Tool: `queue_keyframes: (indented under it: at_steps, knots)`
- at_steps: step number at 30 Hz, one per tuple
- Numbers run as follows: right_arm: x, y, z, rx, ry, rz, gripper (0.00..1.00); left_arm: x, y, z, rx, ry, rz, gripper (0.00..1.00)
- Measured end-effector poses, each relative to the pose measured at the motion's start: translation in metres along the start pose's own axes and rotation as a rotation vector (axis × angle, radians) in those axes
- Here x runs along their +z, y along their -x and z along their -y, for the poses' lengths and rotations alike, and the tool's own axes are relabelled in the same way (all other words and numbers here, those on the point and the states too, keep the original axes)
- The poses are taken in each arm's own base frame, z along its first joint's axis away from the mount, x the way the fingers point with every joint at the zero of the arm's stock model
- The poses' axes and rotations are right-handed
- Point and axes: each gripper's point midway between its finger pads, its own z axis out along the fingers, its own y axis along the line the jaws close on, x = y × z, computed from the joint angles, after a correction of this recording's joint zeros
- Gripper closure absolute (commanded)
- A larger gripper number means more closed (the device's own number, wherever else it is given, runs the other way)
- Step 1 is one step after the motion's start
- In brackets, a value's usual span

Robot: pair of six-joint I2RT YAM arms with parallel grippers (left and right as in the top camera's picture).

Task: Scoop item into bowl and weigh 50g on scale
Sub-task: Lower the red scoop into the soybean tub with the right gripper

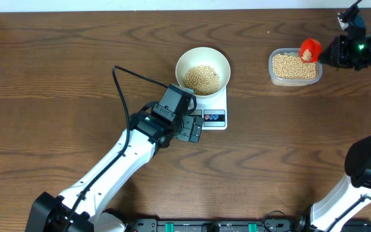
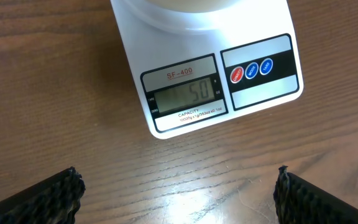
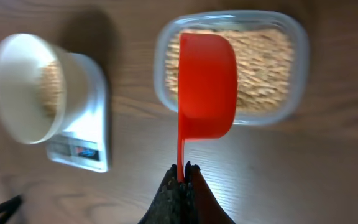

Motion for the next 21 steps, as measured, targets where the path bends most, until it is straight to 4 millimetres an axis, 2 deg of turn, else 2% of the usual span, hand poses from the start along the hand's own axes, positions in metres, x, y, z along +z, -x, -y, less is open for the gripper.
queue_keyframes:
  at_steps: [5, 21]
  knots:
    - [0.005, 0.002, 0.01, -0.001, -0.135, -0.016, 0.99, 0.0, 0.0, 0.0, 0.0, 0.0, 0.0, 0.0]
    - [0.02, 0.003, -0.005, -0.102, -0.421, -0.066, 0.99, 0.0, 0.0, 0.0, 0.0, 0.0, 0.0, 0.0]
